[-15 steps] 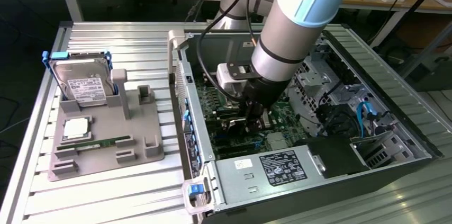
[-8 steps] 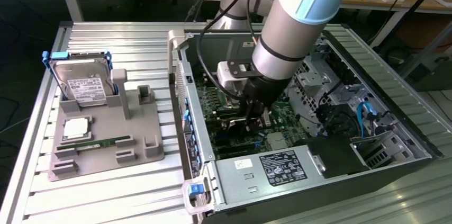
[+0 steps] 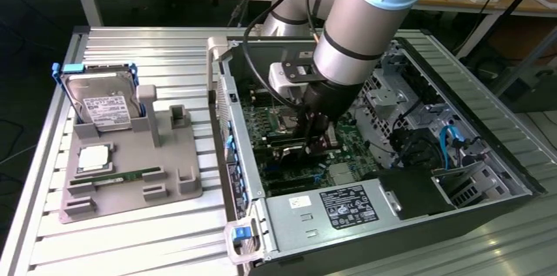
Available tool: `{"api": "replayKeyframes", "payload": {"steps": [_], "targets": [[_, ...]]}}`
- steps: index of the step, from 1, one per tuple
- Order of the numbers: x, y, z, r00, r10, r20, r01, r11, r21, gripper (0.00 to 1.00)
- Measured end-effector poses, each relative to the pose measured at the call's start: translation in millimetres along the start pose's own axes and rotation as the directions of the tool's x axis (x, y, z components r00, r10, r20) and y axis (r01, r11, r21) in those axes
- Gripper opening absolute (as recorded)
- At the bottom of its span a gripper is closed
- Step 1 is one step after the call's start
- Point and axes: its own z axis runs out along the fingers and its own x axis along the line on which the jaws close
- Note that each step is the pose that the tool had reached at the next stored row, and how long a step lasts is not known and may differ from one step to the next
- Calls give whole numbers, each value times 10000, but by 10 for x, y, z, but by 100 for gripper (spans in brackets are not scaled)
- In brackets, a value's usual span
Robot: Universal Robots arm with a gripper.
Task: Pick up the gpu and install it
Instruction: 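Insert the gpu into the slot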
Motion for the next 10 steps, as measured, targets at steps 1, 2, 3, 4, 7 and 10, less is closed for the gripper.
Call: {"api": "replayKeyframes", "payload": {"steps": [1, 2, 3, 4, 7, 10], "targets": [[0, 0, 0, 10000, 0, 0, 0, 10000, 0, 47], [0, 0, -1, 10000, 0, 0, 0, 10000, 0, 45], [1, 0, -1, 10000, 0, -2, 0, 10000, -1, 45], [0, 0, -2, 10000, 0, -3, 0, 10000, -2, 38], [0, 0, -2, 10000, 0, -2, 0, 10000, -1, 20], [0, 0, -1, 10000, 0, -2, 0, 10000, -1, 14]]}}
